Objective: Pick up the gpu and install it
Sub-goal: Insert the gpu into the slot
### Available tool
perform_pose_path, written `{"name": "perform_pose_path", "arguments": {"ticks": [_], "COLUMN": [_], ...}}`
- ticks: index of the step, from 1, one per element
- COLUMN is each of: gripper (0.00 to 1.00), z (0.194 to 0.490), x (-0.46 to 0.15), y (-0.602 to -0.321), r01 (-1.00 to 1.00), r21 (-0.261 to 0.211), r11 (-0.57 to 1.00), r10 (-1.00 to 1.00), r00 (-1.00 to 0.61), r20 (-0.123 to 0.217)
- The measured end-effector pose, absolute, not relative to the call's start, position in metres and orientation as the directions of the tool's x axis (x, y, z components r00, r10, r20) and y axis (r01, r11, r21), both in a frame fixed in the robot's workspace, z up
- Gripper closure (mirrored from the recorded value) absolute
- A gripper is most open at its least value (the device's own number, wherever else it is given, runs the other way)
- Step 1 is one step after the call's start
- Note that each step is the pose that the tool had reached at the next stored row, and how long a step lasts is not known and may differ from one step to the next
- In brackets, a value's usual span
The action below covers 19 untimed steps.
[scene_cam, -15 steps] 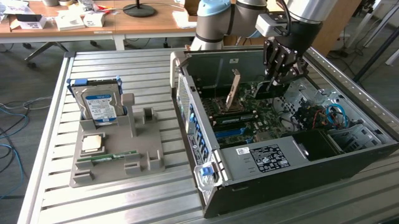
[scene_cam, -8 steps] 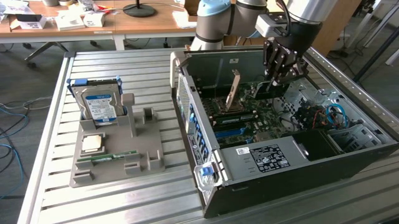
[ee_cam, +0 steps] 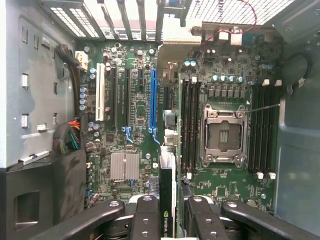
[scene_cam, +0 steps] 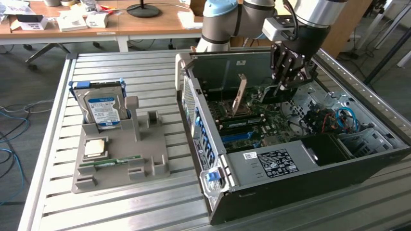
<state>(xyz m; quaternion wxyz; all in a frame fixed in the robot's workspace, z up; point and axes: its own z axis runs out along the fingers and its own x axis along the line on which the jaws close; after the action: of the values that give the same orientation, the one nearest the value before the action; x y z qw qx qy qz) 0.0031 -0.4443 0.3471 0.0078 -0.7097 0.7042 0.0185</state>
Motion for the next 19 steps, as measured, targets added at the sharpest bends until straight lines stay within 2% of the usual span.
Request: {"name": "perform_pose_path", "arguments": {"ticks": [19], "gripper": [0.73], "z": [0.336], "x": [0.003], "y": [-0.444], "r01": [-1.000], "r21": [0.015], "r11": [-0.008], "r10": [-0.999], "r00": [0.008], "r20": [-0.037]}}
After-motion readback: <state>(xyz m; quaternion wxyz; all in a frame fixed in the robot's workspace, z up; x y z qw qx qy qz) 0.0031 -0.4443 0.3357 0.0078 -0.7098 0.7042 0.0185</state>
